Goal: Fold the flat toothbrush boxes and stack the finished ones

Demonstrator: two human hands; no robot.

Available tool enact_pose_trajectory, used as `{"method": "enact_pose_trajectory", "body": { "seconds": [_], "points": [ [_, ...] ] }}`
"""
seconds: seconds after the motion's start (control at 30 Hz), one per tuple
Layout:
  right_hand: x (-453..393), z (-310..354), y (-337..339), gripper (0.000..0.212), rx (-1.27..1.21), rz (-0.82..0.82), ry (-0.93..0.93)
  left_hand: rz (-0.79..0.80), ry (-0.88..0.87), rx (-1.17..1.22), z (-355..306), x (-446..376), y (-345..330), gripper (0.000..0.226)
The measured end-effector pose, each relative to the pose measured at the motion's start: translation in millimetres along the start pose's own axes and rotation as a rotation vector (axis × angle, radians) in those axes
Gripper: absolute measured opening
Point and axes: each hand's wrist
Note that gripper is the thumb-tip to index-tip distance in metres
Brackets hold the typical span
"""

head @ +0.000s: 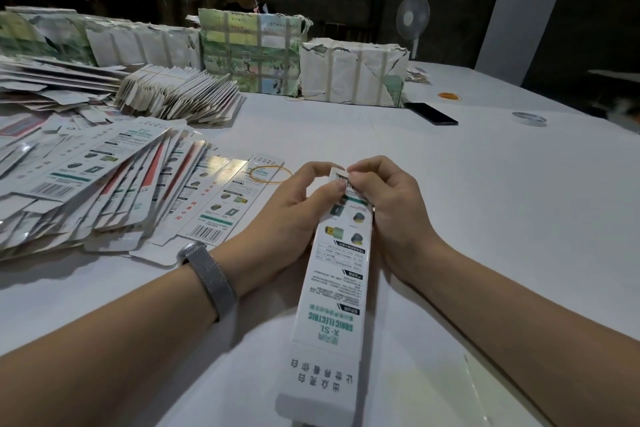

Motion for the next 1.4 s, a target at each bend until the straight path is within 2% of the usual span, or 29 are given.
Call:
{"method": "enact_pose_trajectory", "body": {
  "seconds": [0.07, 0.23, 0.33, 0.67, 0.87, 1.07, 1.27, 1.4],
  "points": [
    [0.6, -0.5, 0.2, 0.009, -0.012, 0.0, -0.023, 0.019, 0.015, 0.001, -1.2, 1.7, 0.0, 0.02],
    [0.4, -0.8, 1.9, 0.014, 0.014, -0.011, -0.034, 0.068, 0.034, 0.003, -4.7, 2.3, 2.5, 0.04],
    [-1.0, -0.6, 4.2, 0.016, 0.012, -0.005, -0.034, 0.104, 0.05, 0.02, -4.1, 2.1, 4.1, 0.045],
    [-3.5, -3.1, 3.2, 0.013, -0.015, -0.006, -0.029, 0.111, 0.056, -0.02, -4.7, -1.4, 6.8, 0.048],
    [-2.9, -0.6, 4.1, 0.021, -0.05, -0.011, -0.052, 0.11, 0.058, -0.06, -6.6, 0.4, 6.2, 0.029],
    [-1.2, 0.2, 3.6, 0.014, -0.009, -0.033, -0.064, 0.128, 0.05, -0.071, -7.8, 1.1, 6.0, 0.044],
    [-0.9, 0.7, 2.9, 0.013, 0.016, -0.055, -0.073, 0.16, 0.056, -0.07, -9.9, 3.3, 8.0, 0.032],
    [-0.6, 0.8, 3.0, 0.018, 0.022, -0.059, -0.06, 0.152, 0.054, -0.117, -8.3, 2.5, 8.8, 0.041]
  ]
}}
Point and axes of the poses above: each hand's wrist, its own x-axis away from the middle knuckle, its own y-axis out of the back of the hand, z = x × y, and after that the axes turned 5 degrees about y, right-handed
